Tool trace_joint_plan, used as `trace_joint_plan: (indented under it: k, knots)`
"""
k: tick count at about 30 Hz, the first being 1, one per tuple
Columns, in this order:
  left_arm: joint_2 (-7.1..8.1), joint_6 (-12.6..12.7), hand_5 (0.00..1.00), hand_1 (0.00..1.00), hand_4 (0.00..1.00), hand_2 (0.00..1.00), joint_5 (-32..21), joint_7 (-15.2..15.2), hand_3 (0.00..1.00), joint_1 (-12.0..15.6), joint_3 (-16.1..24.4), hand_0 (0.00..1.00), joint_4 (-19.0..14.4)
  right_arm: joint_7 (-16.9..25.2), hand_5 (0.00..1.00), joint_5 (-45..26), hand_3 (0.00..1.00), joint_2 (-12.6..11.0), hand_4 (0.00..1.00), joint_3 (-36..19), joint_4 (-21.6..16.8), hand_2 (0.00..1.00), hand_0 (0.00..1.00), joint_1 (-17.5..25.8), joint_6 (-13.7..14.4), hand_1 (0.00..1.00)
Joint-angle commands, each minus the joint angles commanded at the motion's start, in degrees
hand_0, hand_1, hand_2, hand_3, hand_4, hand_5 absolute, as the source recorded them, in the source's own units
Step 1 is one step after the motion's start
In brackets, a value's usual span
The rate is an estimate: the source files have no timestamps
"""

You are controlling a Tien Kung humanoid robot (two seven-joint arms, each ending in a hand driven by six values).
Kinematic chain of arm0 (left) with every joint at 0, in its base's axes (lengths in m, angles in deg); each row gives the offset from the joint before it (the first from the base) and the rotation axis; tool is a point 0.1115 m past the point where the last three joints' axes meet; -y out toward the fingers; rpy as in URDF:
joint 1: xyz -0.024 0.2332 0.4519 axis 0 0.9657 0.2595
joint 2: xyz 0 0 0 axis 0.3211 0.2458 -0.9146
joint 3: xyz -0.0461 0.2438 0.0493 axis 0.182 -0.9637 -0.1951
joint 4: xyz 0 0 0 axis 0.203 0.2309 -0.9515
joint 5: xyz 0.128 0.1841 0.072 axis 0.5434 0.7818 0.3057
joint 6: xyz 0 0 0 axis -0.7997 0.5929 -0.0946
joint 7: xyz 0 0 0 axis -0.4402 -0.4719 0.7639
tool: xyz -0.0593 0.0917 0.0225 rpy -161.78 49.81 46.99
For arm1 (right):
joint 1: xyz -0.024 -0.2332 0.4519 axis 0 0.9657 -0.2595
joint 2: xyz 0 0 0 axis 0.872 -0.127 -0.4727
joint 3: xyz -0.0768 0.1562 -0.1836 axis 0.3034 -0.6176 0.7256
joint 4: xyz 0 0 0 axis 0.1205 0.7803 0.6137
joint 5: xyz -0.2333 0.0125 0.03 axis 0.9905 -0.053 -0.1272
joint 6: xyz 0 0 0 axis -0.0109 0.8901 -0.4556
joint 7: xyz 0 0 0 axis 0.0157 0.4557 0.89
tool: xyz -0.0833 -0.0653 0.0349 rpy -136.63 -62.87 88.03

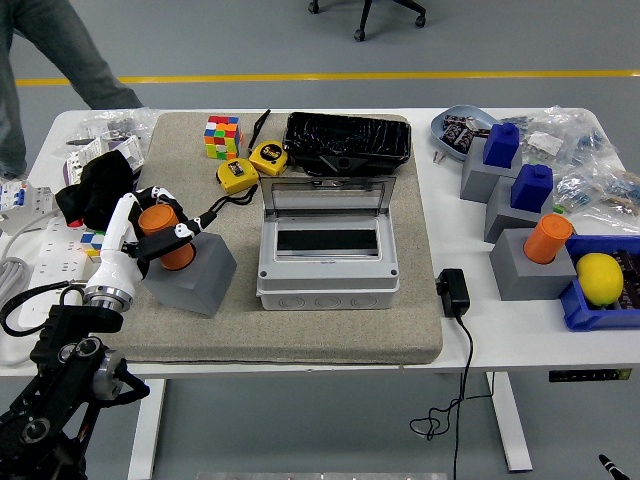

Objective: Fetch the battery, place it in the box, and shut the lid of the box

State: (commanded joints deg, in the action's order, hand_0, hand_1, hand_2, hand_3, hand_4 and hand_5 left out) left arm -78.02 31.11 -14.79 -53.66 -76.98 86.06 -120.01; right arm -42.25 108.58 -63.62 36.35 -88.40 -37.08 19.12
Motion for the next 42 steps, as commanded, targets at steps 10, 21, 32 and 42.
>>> trace_joint_plan:
  k: [10, 21, 32, 42]
  knots:
    - [1.22, 5.48, 0.049, 0.039, 0.998, 0.045, 0.07, 3.26, 0.039, -1.68, -2.40, 0.078, -5.98, -0.05, 0.998, -0.14, 0.756, -0.10, 0.998, 0.24, 0.04, 0.726, 0.781, -0.15, 0.04, 0.726]
    - [5.60, 11.33, 0.418, 0.002, 0.970, 0.011, 13.47, 3.57, 0.002, -4.07, -16.69, 0.056, -16.03, -0.19, 0.998, -0.14, 0.756, -0.20, 0.998, 0.52, 0.00, 0.726, 0.779, -0.38, 0.02, 0.726]
    - [8.10, 11.62, 0.547, 0.002, 0.957, 0.002, 23.76, 3.31, 0.002, -11.32, -33.84, 0.065, -13.10, -0.34, 0.998, -0.69, 0.756, -0.29, 0.998, 1.60, 0.05, 0.726, 0.780, -0.77, 0.03, 0.726]
    - [6.31, 14.94, 0.579, 0.002, 0.947, 0.002, 25.27, 6.38, 0.002, -18.61, -40.73, 0.078, -2.23, -0.40, 0.998, -1.32, 0.756, -0.27, 0.998, 2.91, 0.07, 0.726, 0.780, -1.02, -0.11, 0.726]
